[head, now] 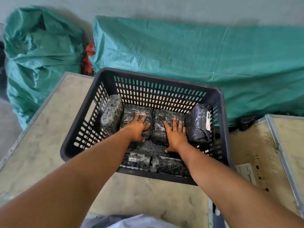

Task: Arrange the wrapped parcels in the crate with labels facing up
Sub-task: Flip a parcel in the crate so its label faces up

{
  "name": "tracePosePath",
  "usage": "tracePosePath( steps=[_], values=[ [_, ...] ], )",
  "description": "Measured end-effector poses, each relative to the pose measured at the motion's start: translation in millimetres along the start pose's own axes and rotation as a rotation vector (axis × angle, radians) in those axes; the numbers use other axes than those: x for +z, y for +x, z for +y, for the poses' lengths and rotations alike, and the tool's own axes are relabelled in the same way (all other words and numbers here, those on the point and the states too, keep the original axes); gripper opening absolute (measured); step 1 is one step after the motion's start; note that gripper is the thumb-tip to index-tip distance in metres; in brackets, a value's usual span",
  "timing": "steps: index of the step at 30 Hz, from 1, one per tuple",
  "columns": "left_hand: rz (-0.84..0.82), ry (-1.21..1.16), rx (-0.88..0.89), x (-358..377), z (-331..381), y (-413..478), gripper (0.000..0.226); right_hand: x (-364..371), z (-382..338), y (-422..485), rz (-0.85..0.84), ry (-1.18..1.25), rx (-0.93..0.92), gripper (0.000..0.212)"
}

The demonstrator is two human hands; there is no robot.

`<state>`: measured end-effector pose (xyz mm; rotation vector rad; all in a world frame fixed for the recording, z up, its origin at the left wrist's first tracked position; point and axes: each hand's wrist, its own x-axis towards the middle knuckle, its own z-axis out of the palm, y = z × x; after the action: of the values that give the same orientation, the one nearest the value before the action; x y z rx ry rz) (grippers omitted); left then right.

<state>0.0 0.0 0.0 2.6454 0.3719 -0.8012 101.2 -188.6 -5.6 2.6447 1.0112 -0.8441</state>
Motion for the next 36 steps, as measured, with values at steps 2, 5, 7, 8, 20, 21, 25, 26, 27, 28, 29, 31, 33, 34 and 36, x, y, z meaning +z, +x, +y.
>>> tracePosePath(
  steps=[2,5,7,8,20,21,25,26,27,28,29,31,33,34,36],
  values=[
    [-0.004,0.028,0.005,-0.8,1.5,-1.4,0.092,-2.9,-0.6,0.5,0.017,-0.033,0.013,0.142],
    [0.001,0.017,0.005,-1.8,-0.1,-1.9,0.091,-10.5,-5.6,-0.3,0.065,-0.051,0.010,0.122],
    [0.000,-0.004,0.014,-4.3,-2.4,-2.2,0.088,-22.1,-8.0,-3.0,0.051,-0.015,0.000,0.114],
    [0.010,-0.008,0.019,-5.1,-4.5,-1.2,0.086,-29.3,-6.9,-4.1,0.055,-0.003,-0.022,0.110],
    [0.241,-0.547,0.036,-25.5,6.6,-14.6,0.109,-93.8,37.2,-30.7,0.187,0.973,-0.229,0.064],
    [0.308,-0.602,0.084,-29.9,9.5,-18.5,0.105,-96.1,41.6,-31.3,0.176,1.028,-0.229,0.057],
    [0.394,-0.648,0.328,-45.7,16.2,-25.3,0.090,-106.8,47.7,-34.7,0.209,1.233,-0.228,0.043],
    [0.389,-0.633,0.369,-48.6,16.9,-26.5,0.088,-109.1,47.8,-35.4,0.221,1.307,-0.229,0.040],
    [0.391,-0.617,0.401,-50.9,17.0,-26.9,0.088,-110.5,47.8,-35.5,0.237,1.361,-0.227,0.038],
    [0.390,-0.611,0.418,-52.2,16.5,-26.6,0.087,-111.2,48.2,-34.1,0.253,1.399,-0.223,0.036],
    [0.380,-0.624,0.418,-52.2,15.8,-25.5,0.087,-111.3,48.8,-32.4,0.267,1.423,-0.217,0.034],
    [0.355,-0.686,0.396,-48.0,13.9,-21.5,0.087,-109.6,50.8,-26.0,0.313,1.448,-0.194,0.029],
    [0.353,-0.760,0.367,-42.6,12.9,-17.6,0.085,-108.0,52.3,-22.3,0.364,1.448,-0.162,0.032],
    [0.355,-0.801,0.341,-41.3,13.9,-16.5,0.083,-106.3,52.8,-21.5,0.374,1.418,-0.160,0.041],
    [0.371,-0.872,0.267,-40.7,17.1,-14.6,0.079,-101.5,52.4,-23.8,0.348,1.251,-0.182,0.071]
  ],
)
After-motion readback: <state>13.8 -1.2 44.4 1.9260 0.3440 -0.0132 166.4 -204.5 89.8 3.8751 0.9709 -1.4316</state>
